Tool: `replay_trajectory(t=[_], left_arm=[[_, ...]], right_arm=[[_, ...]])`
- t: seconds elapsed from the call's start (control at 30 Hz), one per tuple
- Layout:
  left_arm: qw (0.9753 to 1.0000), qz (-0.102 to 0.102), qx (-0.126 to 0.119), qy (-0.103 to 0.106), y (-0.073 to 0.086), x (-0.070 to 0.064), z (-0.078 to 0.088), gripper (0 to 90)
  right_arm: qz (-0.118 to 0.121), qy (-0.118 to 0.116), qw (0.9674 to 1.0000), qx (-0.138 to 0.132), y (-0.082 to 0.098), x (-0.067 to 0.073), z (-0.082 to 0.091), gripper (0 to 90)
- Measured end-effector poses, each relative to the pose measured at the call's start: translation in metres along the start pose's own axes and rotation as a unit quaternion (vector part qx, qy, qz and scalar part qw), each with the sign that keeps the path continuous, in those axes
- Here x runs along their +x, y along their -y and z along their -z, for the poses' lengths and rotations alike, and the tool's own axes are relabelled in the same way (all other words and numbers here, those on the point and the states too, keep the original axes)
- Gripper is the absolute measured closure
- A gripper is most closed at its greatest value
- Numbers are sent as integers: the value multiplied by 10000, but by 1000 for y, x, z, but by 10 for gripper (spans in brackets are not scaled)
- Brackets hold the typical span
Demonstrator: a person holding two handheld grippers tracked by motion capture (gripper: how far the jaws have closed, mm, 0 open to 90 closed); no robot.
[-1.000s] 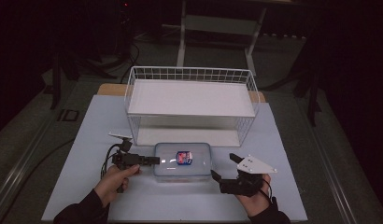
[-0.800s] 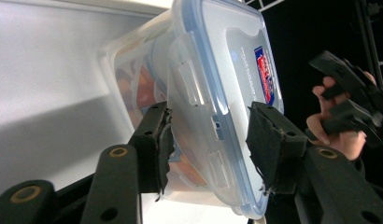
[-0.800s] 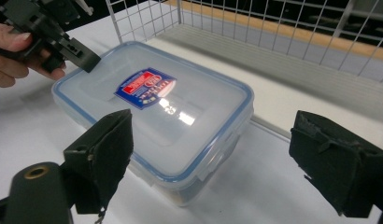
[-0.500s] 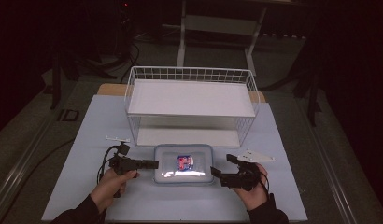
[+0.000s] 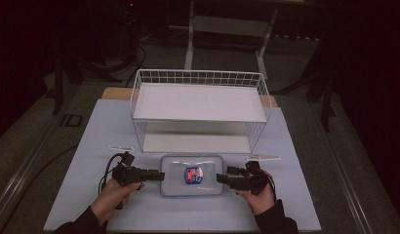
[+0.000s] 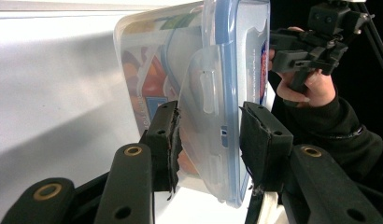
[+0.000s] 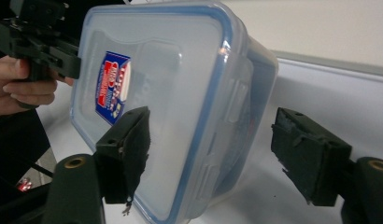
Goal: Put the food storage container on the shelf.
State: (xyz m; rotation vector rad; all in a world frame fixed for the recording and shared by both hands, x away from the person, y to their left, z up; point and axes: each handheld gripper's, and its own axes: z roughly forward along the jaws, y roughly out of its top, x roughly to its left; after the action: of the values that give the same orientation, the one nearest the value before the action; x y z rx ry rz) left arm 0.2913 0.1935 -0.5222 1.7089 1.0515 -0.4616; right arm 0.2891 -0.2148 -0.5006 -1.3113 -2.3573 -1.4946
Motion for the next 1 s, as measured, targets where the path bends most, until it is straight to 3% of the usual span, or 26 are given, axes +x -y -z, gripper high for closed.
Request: replay_trajectory(t=[0.2, 0.47, 0.6, 0.9, 1.0], left_arm=[[9999, -101, -7, 47, 2, -1, 1, 588], [9998, -214, -23, -16, 5, -4, 1, 589], [9994, -323, -46, -116, 8, -9, 1, 587], [9988, -408, -132, -252, 12, -15, 1, 585], [9990, -348, -131, -260, 11, -14, 1, 582]], right_arm=[[-190, -190, 9994, 222, 2, -2, -5, 321], [-147, -310, 9987, 369, 2, 1, -7, 383], [-323, -447, 9979, 332, 3, -2, -5, 420], [-452, -500, 9972, 337, 5, -1, 0, 456], [-504, -563, 9967, 293, 6, -1, 3, 477]])
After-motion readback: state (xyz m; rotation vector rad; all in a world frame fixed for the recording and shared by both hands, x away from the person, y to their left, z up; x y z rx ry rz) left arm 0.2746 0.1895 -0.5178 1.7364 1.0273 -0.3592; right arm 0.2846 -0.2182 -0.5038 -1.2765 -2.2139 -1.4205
